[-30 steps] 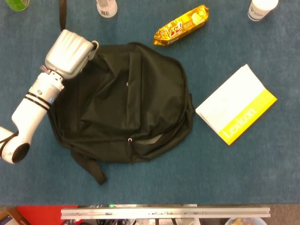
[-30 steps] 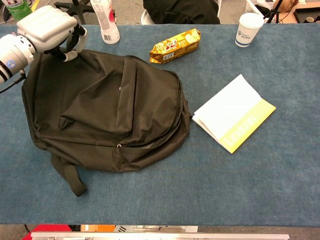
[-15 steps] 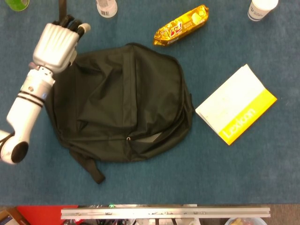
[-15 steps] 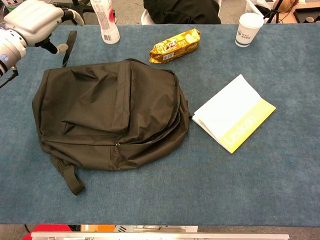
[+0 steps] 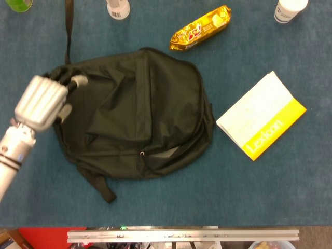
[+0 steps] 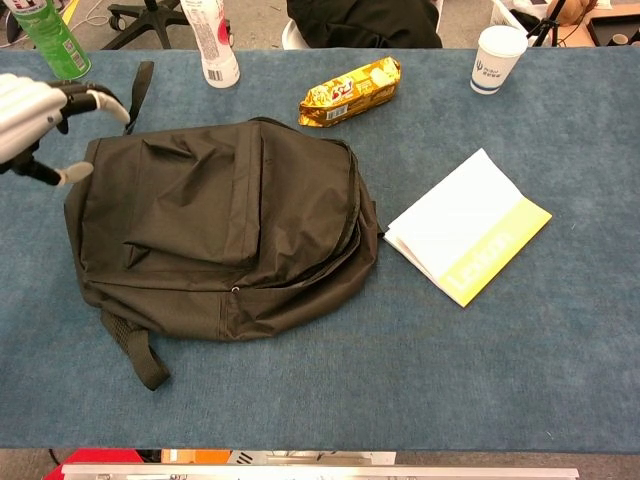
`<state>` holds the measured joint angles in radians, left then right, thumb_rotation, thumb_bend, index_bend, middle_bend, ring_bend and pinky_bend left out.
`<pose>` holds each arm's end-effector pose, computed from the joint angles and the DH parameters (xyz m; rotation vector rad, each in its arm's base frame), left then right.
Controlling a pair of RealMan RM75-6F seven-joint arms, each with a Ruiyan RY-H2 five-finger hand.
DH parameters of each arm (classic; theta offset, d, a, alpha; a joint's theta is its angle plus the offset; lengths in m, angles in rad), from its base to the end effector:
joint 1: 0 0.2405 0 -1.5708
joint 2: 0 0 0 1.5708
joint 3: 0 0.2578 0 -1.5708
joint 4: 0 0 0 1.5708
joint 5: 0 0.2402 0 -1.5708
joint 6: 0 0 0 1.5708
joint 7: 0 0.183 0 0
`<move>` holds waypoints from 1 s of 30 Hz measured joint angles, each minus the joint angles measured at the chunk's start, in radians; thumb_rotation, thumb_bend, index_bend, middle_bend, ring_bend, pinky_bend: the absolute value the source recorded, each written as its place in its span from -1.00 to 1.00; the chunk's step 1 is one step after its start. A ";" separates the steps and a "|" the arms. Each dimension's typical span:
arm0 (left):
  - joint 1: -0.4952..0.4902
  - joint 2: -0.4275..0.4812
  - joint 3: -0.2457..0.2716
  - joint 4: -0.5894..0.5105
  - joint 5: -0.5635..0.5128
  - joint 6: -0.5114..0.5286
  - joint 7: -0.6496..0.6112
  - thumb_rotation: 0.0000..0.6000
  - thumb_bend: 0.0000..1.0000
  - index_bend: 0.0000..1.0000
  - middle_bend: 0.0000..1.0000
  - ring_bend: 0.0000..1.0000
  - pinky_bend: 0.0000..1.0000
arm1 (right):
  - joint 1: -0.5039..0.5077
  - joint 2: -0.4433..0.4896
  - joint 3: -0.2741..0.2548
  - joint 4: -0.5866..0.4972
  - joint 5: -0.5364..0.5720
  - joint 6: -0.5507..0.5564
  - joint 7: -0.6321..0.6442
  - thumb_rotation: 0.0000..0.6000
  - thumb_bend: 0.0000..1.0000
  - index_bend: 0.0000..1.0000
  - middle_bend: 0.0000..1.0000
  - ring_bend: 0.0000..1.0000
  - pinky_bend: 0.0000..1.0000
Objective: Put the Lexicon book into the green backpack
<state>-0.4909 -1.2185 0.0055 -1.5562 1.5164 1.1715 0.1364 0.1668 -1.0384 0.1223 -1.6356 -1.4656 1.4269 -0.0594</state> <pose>-0.2412 0.3179 0.0413 -1.8901 -0.7471 -0.8709 -0.3071 -0.2660 0.1627 1.4240 -0.7665 0.8856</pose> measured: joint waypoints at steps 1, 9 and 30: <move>0.010 0.001 0.015 -0.002 0.015 0.007 -0.002 1.00 -0.41 -0.54 -0.59 -0.60 -0.19 | 0.001 -0.001 0.000 0.000 0.001 -0.001 -0.001 1.00 -0.42 -0.49 -0.21 -0.46 -0.09; 0.061 -0.018 0.109 -0.005 0.101 0.019 0.047 1.00 -0.53 -0.92 -0.87 -0.87 -0.41 | 0.004 -0.002 -0.001 -0.003 0.003 -0.005 -0.008 1.00 -0.42 -0.49 -0.21 -0.46 -0.09; 0.101 -0.068 0.164 -0.098 0.159 -0.027 0.201 1.00 -0.63 -1.00 -1.00 -1.00 -0.67 | -0.006 0.005 -0.009 0.004 0.005 0.000 0.020 1.00 -0.42 -0.49 -0.21 -0.46 -0.09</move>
<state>-0.3897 -1.2866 0.1699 -1.6538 1.6750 1.1441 0.3374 0.1611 -1.0332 0.1134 -1.6315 -1.4605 1.4267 -0.0391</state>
